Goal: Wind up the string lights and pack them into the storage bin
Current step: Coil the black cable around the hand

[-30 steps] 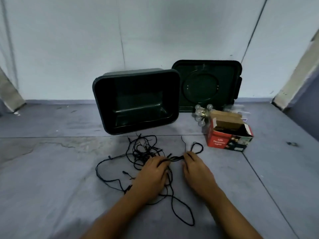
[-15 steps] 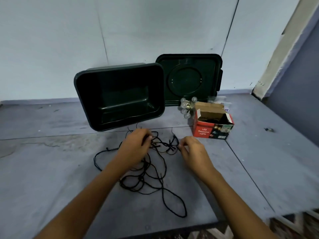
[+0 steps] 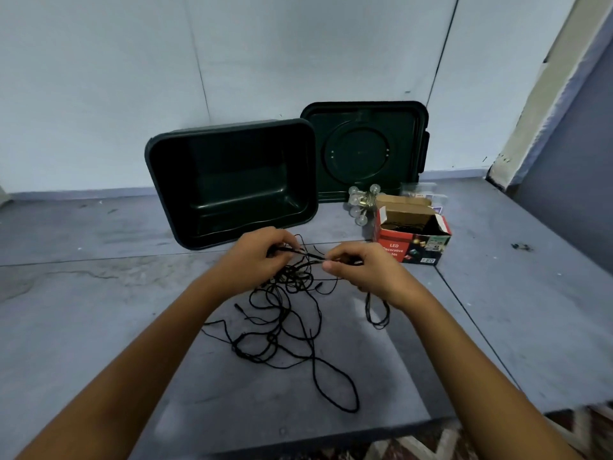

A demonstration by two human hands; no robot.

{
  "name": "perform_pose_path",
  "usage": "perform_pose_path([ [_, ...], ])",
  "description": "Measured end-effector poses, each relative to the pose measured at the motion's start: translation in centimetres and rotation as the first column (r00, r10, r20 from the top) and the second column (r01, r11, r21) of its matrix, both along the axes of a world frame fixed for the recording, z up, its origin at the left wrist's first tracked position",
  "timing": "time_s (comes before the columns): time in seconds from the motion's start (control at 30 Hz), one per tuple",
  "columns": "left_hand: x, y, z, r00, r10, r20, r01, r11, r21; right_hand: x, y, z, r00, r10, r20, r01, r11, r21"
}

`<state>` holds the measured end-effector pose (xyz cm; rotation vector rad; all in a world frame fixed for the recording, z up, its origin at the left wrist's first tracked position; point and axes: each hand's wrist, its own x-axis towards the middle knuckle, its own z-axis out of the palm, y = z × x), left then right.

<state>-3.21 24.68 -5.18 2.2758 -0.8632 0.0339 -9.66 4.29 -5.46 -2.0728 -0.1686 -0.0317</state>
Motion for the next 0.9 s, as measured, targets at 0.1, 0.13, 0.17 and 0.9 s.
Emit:
perform_pose_path([
  [0.1, 0.3, 0.5, 0.1, 0.991, 0.108, 0.080, -0.106, 0.994, -0.031, -0.1, -0.9, 0.2, 0.998, 0.023, -0.058, -0.027, 0.997, -0.069],
  [0.13, 0.4, 0.5, 0.1, 0.982, 0.156, 0.108, -0.151, 0.987, -0.055, -0.1, -1.0, 0.3, 0.997, 0.023, -0.071, -0.029, 0.995, -0.091],
  [0.17, 0.5, 0.6, 0.2, 0.970, 0.210, 0.124, -0.198, 0.975, -0.100, -0.1, -1.2, 0.2, 0.997, 0.021, -0.079, -0.030, 0.993, -0.115],
  [0.9, -0.7, -1.7, 2.1, 0.778, 0.195, -0.597, -0.508, 0.756, -0.414, -0.1, 4.0, -1.2, 0.897, -0.142, 0.418, 0.235, 0.955, -0.180],
])
